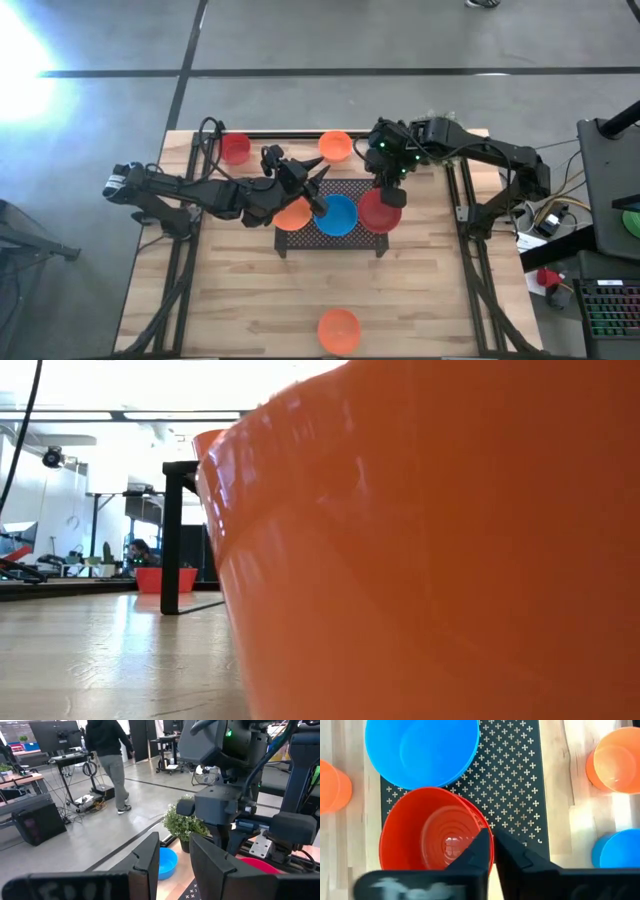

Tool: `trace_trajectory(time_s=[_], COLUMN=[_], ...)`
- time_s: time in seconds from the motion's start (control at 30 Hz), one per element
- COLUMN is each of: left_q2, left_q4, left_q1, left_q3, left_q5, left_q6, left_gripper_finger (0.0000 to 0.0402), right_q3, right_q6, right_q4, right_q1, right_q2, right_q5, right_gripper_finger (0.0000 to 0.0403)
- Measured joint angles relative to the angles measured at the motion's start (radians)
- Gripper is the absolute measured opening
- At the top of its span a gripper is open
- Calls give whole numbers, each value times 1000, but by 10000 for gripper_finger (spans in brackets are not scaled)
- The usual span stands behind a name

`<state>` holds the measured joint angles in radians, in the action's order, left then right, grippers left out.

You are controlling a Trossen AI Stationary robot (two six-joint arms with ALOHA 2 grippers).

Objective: Pick & Place Mini bowls
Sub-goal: Stack the bottom red bowl on top of the red bowl on the shelf, then stack the red bowl on top of the red bowls on the shelf

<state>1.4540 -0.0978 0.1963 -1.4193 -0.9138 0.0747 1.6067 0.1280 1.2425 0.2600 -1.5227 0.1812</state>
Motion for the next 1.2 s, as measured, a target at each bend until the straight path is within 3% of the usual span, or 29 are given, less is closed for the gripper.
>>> trace_trajectory(time_s=[0.6, 0.87, 1.2], left_q2=[0, 0, -103], left_q4=[-11, -27, -319], left_q1=[0, 0, -20], left_q3=[0, 0, -28], left_q5=[0, -22, -48], left_q6=[3, 5, 236], left_gripper_finger=[100, 100, 100], right_q3=[-79, 13, 159], right_q6=[-7, -21, -54], right_q4=[-33, -35, -51], right_q1=[0, 0, 0], right_q2=[-1, 40, 177], right_q5=[0, -7, -103], right_gripper_finger=[8, 8, 8])
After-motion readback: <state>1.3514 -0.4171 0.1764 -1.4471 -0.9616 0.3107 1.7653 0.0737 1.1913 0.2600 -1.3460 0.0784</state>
